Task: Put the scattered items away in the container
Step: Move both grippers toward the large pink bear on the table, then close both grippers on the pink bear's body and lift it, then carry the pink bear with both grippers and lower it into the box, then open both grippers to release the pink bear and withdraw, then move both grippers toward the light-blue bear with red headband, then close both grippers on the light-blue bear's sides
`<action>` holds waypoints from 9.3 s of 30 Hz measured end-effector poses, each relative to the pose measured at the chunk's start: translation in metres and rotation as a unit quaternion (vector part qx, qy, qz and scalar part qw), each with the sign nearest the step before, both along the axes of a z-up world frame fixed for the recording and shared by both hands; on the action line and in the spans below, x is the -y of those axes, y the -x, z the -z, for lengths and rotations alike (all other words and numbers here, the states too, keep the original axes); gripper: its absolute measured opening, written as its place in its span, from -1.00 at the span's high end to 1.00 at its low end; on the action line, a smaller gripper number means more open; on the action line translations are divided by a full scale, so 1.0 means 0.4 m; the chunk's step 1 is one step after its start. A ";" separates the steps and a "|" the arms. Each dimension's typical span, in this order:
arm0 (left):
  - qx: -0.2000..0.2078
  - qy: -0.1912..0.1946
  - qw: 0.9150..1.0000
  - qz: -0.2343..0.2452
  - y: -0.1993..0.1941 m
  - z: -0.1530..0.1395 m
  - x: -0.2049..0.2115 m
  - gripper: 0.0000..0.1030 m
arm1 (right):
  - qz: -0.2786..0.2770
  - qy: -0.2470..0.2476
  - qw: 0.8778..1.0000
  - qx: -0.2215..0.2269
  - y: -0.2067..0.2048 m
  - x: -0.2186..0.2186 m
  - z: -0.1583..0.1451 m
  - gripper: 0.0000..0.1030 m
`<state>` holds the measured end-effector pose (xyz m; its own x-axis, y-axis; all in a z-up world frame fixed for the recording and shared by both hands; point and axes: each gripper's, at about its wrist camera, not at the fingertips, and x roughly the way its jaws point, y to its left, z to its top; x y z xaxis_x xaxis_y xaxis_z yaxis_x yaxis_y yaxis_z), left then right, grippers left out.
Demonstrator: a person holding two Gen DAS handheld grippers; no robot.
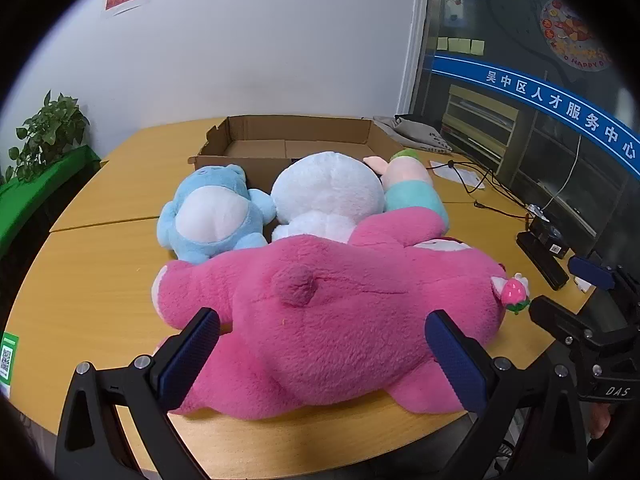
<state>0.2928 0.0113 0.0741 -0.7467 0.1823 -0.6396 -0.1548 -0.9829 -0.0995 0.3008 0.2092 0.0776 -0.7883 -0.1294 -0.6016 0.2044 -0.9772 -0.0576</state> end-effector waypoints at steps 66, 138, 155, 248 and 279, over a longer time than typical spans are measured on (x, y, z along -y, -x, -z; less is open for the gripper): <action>0.130 -0.151 0.974 0.107 0.218 0.171 0.125 -0.82 | -0.072 0.191 0.965 0.166 0.277 -0.139 0.260 -1.00; 0.242 0.029 0.968 0.055 1.082 0.228 0.261 0.11 | -0.105 0.035 0.968 0.223 1.134 -0.127 0.149 -0.97; 0.263 -0.005 0.963 0.062 0.929 0.198 0.222 0.19 | -0.126 -0.093 0.971 0.182 1.060 -0.123 0.190 -0.94; 0.095 -0.042 0.995 -0.004 0.592 0.035 0.375 -0.67 | -0.165 0.060 0.981 0.079 0.527 0.331 0.012 -1.00; 0.106 -0.107 0.980 0.127 0.545 0.006 0.326 -0.26 | -0.308 -0.031 0.949 0.050 0.368 0.541 0.116 -0.50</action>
